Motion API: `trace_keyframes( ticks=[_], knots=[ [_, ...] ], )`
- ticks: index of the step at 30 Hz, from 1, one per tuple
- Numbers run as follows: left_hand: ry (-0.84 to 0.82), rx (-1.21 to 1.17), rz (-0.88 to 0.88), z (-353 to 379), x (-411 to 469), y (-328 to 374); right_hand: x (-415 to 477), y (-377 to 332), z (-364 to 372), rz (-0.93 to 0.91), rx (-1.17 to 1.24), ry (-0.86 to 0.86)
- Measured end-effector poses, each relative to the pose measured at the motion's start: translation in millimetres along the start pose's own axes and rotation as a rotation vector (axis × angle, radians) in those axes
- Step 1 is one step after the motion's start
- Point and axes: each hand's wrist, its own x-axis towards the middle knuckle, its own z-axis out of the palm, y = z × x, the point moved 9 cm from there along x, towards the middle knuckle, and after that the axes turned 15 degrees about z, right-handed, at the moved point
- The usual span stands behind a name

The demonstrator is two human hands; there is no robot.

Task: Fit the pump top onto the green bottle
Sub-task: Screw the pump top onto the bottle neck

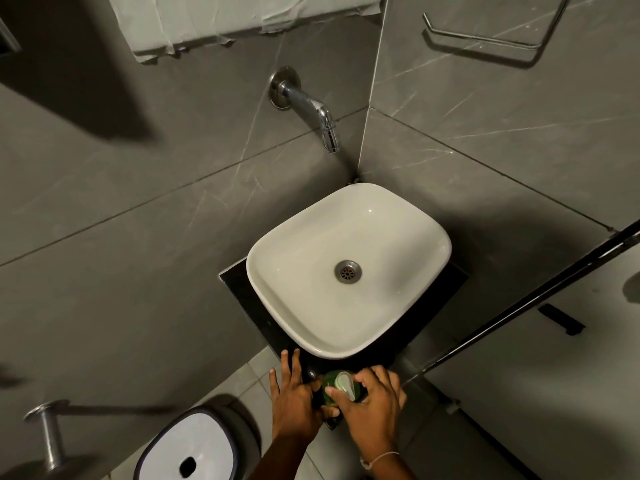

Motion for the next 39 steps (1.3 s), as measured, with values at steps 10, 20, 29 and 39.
trace_keyframes(
  ticks=[10, 20, 29, 39],
  knots=[
    [-0.018, 0.020, 0.003, -2, 0, 1, -6, -13, -12, -0.130, 0.031, -0.287],
    [0.010, -0.017, -0.006, 2, 2, -3, 5, -45, -32, -0.323, 0.043, -0.364],
    [0.014, -0.001, -0.004, 3, 1, -3, 3, -41, -32, -0.279, 0.069, -0.363],
    [-0.031, 0.101, 0.036, -25, -28, -15, -4, -48, -89, -0.204, 0.286, -0.357]
  ],
)
